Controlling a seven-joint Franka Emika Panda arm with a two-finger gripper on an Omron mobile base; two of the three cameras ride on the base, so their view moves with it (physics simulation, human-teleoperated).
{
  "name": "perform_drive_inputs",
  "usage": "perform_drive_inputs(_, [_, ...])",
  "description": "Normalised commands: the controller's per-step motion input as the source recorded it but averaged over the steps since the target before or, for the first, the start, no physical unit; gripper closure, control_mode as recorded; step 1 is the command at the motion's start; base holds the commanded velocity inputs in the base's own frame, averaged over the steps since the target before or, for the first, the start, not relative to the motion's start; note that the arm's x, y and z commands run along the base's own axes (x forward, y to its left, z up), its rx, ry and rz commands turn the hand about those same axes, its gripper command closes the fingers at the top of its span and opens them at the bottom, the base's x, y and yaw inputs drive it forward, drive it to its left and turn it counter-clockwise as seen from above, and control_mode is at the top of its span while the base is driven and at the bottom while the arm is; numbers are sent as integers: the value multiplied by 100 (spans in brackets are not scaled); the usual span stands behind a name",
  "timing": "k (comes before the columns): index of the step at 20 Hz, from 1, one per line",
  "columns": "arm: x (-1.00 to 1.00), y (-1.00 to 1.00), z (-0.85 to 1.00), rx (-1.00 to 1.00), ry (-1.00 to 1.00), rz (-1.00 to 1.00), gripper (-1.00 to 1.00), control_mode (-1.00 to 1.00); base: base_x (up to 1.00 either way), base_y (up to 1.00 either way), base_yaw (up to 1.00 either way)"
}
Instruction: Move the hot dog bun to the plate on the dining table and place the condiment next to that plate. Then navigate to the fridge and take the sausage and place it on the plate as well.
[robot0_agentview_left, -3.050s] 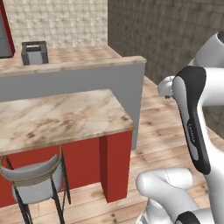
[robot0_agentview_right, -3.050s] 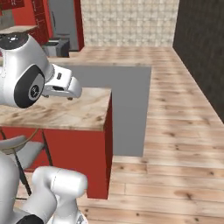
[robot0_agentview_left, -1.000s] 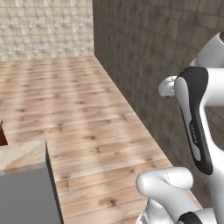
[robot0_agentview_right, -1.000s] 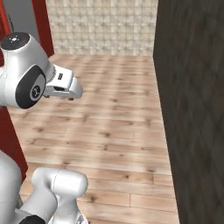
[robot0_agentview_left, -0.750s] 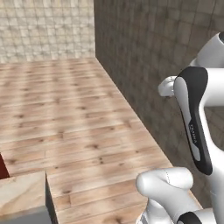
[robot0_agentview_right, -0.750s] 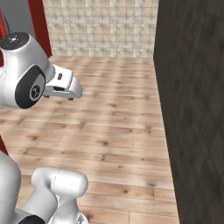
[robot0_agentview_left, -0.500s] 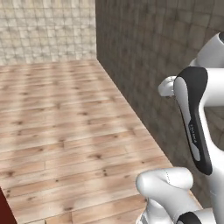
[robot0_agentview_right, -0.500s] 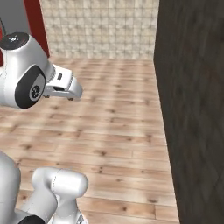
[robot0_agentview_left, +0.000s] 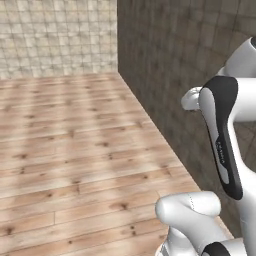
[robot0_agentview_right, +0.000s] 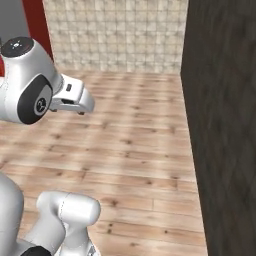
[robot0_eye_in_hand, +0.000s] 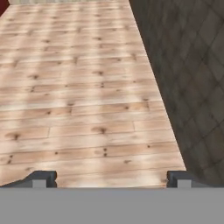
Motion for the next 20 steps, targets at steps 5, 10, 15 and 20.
perform_drive_inputs(5, [0, 0, 0, 0, 0, 0, -100, 100, 100, 42, 28])
perform_drive_inputs(10, [0, 0, 0, 0, 0, 0, -100, 100, 100, 29, 38])
perform_drive_inputs(15, [0, 0, 0, 0, 0, 0, -100, 100, 96, 18, 53])
perform_drive_inputs(20, [0, 0, 0, 0, 0, 0, -100, 100, 77, 24, 59])
